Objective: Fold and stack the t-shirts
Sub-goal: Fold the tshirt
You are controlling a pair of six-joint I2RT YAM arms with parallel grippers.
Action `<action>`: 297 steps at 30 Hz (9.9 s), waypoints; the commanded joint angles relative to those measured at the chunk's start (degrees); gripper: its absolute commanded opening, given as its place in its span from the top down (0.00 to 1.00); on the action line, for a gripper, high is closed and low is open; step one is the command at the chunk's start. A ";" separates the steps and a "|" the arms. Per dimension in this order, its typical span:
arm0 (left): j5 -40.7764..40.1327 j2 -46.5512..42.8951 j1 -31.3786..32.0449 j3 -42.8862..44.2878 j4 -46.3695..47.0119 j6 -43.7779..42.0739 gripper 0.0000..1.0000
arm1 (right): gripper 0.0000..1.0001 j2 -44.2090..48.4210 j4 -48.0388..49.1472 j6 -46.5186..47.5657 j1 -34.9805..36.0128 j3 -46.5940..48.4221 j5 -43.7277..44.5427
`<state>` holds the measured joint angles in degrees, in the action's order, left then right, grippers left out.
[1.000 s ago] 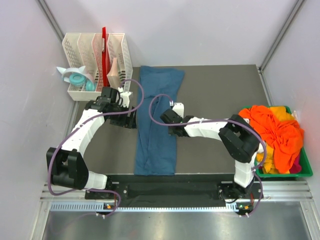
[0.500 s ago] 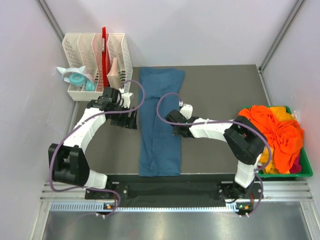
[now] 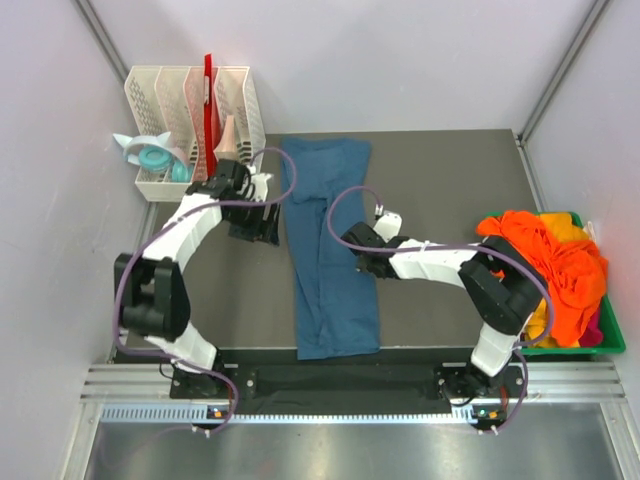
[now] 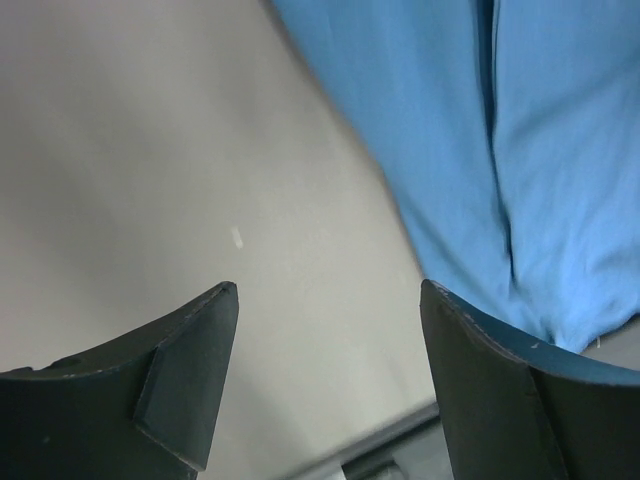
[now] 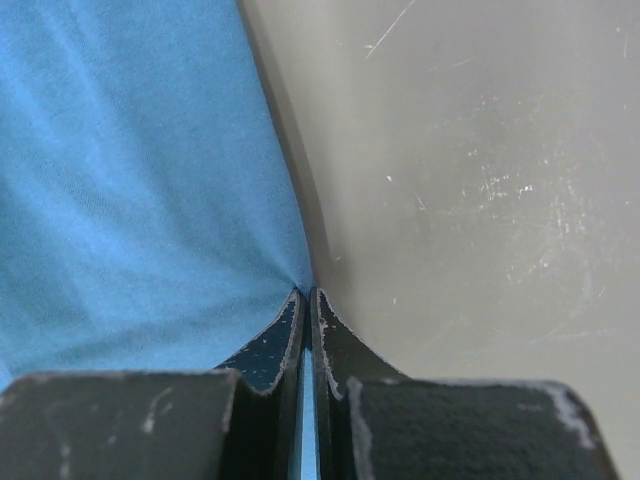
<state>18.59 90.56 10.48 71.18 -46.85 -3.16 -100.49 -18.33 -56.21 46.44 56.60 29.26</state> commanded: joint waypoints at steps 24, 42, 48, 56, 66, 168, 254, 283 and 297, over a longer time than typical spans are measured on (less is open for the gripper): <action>7.33 2.52 1.65 12.23 -0.79 -2.65 0.17 | 0.23 4.54 -5.65 16.54 -6.27 14.17 -0.16; 3.82 -4.17 0.15 7.57 -3.34 -2.47 0.17 | 0.39 -35.12 -19.55 31.68 -24.20 68.54 -9.04; 3.12 -3.64 0.15 7.22 -2.90 -1.85 0.17 | 0.37 -33.64 -15.78 30.81 -24.20 65.58 -10.18; 3.56 -1.71 0.15 7.66 -2.98 -1.59 0.18 | 0.32 -33.02 -11.74 30.10 -23.23 61.10 -14.58; 4.44 -1.00 0.15 6.87 -2.81 -1.50 0.18 | 0.32 -32.83 -6.44 29.49 -22.18 57.38 -18.96; -11.29 6.81 31.62 -11.24 35.59 9.40 0.24 | 0.58 21.47 -16.74 2.86 -2.66 -0.96 8.10; -30.07 0.40 -6.88 -54.04 112.67 5.18 0.01 | 0.34 39.58 -21.93 7.33 3.05 -0.52 24.98; -32.12 0.66 -6.79 -54.04 113.56 6.23 0.01 | 0.33 47.92 -8.39 26.06 3.40 -9.67 14.87; -43.61 -7.21 -0.30 -51.79 106.32 0.89 0.01 | 0.32 48.37 -14.37 27.11 3.31 -9.93 12.58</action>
<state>-15.11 90.63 5.17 15.90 64.07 1.48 -51.31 -32.62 -30.72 49.04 46.15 42.28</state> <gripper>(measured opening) 0.990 0.677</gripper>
